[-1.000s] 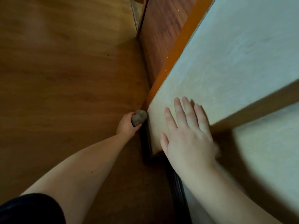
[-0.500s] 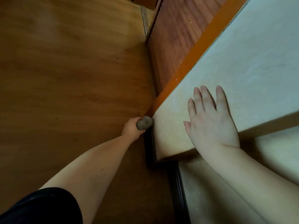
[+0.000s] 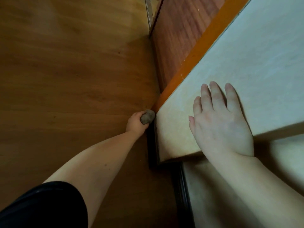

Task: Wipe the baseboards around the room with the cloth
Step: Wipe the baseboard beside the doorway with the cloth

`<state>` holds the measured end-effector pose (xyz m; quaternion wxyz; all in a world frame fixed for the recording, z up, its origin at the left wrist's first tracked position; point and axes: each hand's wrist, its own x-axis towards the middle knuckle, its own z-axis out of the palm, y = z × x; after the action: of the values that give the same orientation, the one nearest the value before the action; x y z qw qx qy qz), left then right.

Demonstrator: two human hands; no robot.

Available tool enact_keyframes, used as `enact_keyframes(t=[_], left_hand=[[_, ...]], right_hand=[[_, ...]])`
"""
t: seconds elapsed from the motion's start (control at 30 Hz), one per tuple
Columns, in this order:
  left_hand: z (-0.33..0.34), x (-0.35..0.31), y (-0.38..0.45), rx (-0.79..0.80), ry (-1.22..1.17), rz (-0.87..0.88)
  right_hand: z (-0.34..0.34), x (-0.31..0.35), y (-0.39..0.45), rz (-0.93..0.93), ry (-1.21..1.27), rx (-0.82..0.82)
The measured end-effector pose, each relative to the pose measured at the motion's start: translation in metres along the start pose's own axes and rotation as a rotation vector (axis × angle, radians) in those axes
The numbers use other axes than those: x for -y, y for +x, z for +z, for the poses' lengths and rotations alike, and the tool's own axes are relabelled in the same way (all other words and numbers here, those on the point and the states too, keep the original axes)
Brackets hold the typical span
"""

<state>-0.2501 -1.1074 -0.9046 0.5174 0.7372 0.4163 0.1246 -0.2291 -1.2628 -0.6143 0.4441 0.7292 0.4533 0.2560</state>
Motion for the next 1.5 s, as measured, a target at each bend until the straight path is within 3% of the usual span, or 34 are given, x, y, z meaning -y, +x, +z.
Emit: enact_keyframes(t=[0.53, 0.77, 0.93, 1.07, 1.23, 1.4, 1.5], left_hand=[[0.014, 0.014, -0.065, 0.077, -0.047, 0.037], [0.024, 0.029, -0.107, 0.118, -0.078, 0.019], [0.027, 0.034, -0.131, 0.138, -0.116, -0.001], [0.022, 0.046, -0.143, 0.255, -0.080, 0.010], [0.004, 0.067, -0.135, 0.490, 0.174, 0.143], [-0.016, 0.067, -0.098, 0.289, 0.235, 0.149], [-0.023, 0.057, -0.069, 0.254, 0.288, 0.129]], right_hand=[[0.004, 0.003, 0.001, 0.019, -0.020, -0.067], [0.004, 0.002, 0.001, 0.019, 0.014, -0.025], [0.017, 0.004, 0.023, 0.128, 0.643, 0.181], [0.021, 0.005, 0.023, 0.218, 0.770, 0.166], [0.020, 0.005, 0.019, 0.218, 0.771, 0.120], [0.020, 0.006, 0.025, 0.223, 0.819, 0.173], [0.024, 0.008, 0.025, 0.218, 0.831, 0.208]])
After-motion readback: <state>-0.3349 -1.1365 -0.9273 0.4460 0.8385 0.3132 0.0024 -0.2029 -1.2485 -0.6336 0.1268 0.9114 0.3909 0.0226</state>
